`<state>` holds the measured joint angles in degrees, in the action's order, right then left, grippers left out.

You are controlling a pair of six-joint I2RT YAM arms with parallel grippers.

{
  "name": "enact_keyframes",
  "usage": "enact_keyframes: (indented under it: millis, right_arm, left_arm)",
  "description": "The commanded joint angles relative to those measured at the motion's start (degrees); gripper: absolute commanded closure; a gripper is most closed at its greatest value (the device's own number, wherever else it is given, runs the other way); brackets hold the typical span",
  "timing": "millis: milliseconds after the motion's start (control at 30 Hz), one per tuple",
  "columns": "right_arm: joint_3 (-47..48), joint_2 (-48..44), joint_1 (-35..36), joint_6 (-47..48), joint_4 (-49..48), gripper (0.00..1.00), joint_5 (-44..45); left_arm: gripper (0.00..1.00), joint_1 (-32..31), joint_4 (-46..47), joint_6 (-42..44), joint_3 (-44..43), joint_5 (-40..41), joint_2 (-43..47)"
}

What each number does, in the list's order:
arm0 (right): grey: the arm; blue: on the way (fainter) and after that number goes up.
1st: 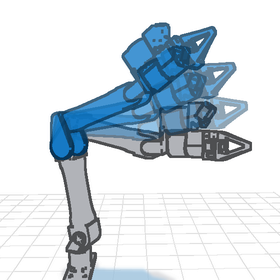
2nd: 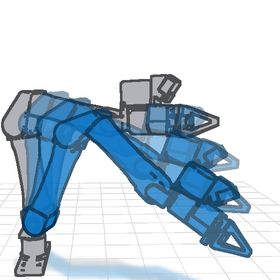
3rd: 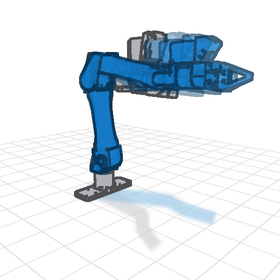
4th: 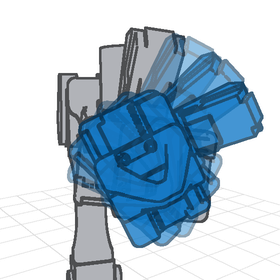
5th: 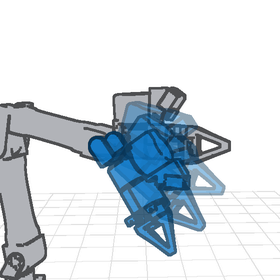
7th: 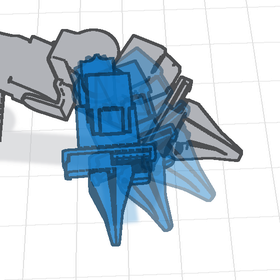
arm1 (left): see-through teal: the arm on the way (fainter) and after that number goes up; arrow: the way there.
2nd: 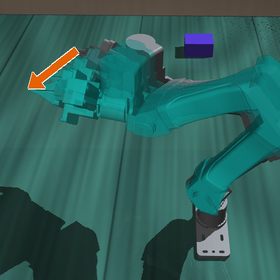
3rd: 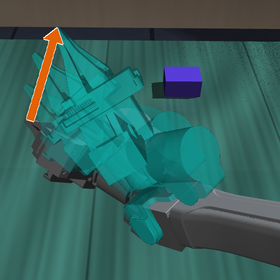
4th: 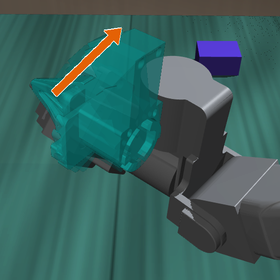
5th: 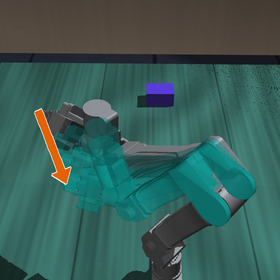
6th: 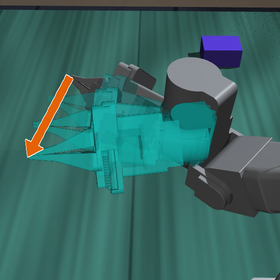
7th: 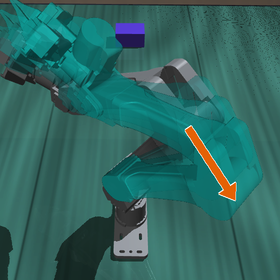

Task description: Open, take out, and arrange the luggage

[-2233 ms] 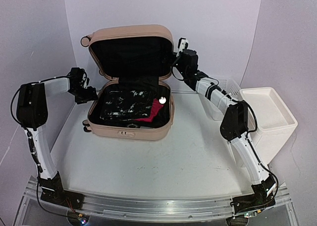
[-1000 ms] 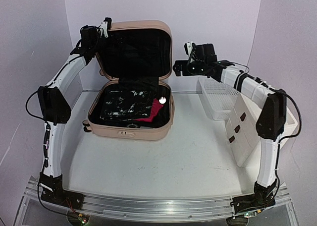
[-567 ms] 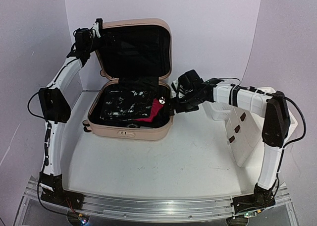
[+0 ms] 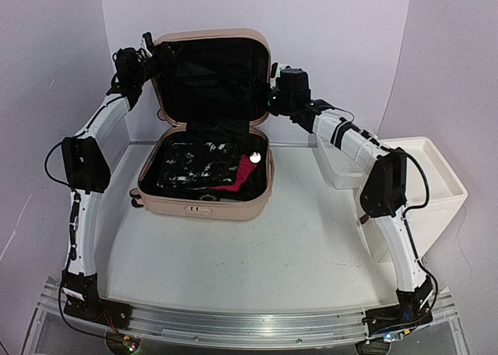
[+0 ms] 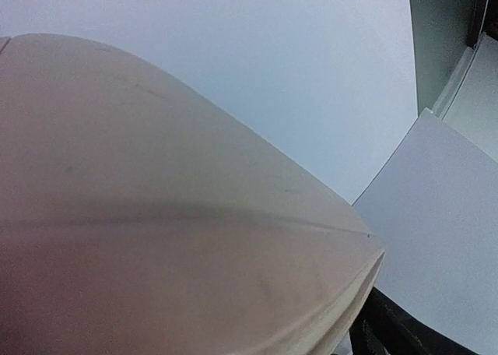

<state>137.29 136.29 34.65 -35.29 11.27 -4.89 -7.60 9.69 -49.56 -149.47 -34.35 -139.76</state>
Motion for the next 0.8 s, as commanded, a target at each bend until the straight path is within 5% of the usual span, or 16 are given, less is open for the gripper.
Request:
enact_keyframes:
  millis: [0,200,433,767]
  right_arm:
    - [9.67,8.12,-1.08,-6.59,-13.73,0.02,4.24]
    - [21.45,18.87,-2.59,-5.82,-23.87,0.02,9.5]
    - [23.24,23.03,-6.21,-6.61,-28.62,0.02,13.74]
    - [21.66,22.0,-7.43,-4.91,-26.48,0.02,13.65]
  left_arm:
    - [0.02,0.65,4.46,-1.88,1.19,-1.6,4.2]
    - [0.02,0.91,4.46,-3.66,1.51,-7.94,3.53]
    - [0.02,2.28,4.17,1.63,21.91,-18.76,14.39]
    - [0.24,4.72,3.84,12.01,45.75,-15.59,27.36]
